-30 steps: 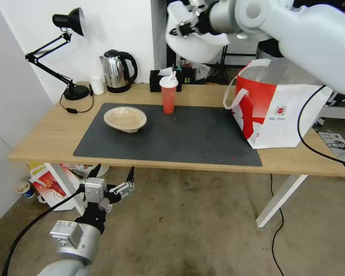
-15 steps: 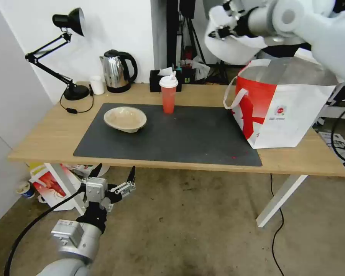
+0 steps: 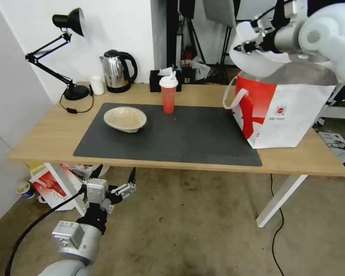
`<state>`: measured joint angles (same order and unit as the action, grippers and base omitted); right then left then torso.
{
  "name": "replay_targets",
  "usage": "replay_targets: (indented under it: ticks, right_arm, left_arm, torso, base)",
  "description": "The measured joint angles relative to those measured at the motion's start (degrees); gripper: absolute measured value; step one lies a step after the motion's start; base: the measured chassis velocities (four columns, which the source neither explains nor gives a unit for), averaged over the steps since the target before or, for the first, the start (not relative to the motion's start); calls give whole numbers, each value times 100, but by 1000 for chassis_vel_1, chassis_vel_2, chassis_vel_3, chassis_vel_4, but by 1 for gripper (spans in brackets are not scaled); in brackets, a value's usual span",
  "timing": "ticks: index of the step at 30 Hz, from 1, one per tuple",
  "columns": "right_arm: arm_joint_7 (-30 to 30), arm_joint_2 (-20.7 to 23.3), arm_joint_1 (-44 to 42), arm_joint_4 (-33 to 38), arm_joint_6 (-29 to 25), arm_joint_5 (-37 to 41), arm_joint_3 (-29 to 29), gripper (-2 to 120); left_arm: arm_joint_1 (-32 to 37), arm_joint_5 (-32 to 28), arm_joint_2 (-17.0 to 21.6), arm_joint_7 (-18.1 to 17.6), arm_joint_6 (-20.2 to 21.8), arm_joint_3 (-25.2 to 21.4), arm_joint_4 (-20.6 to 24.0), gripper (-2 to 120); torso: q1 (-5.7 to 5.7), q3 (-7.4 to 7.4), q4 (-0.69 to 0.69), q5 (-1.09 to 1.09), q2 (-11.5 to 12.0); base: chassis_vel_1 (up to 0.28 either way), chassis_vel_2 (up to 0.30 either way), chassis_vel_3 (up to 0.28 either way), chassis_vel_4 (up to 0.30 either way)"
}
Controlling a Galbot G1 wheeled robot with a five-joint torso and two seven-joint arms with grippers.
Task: Pick up the trash from the table and place it into the takeout bag.
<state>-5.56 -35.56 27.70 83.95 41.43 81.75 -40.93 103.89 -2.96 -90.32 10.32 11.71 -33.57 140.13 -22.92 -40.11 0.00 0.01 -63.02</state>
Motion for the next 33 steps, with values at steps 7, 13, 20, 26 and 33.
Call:
replay_targets:
  ticks: [7, 13, 20, 26, 33]
  right_arm:
    - [88, 195, -415, -82, 0, -203, 321, 0]
    - [103, 219, -747, -181, 0, -309, 593, 0]
    - [137, 267, -1124, -235, -1, -443, 909, 0]
    - [152, 315, -1330, -220, -2, -494, 1077, 0]
    - [165, 337, -1503, -189, -3, -505, 1229, 0]
  left_arm:
    - [10, 1, 12, 2, 0, 6, -2, 100]
    - [23, 2, 20, 3, -1, -1, 5, 100]
    - [43, 12, -2, 4, 0, 2, 17, 100]
    - [44, 28, -18, 6, 0, 12, 23, 100]
    - [51, 46, -34, 8, -2, 27, 23, 100]
  torso:
    - [0, 0, 0, -1, 0]
    - [0, 0, 1, -1, 0]
    - [0, 0, 0, -1, 0]
    - [0, 0, 0, -1, 0]
    - [0, 0, 1, -1, 0]
  base:
    - [0, 0, 0, 0]
    - [0, 0, 0, 0]
    - [0, 0, 0, 0]
    - [0, 0, 0, 0]
    - [0, 0, 0, 0]
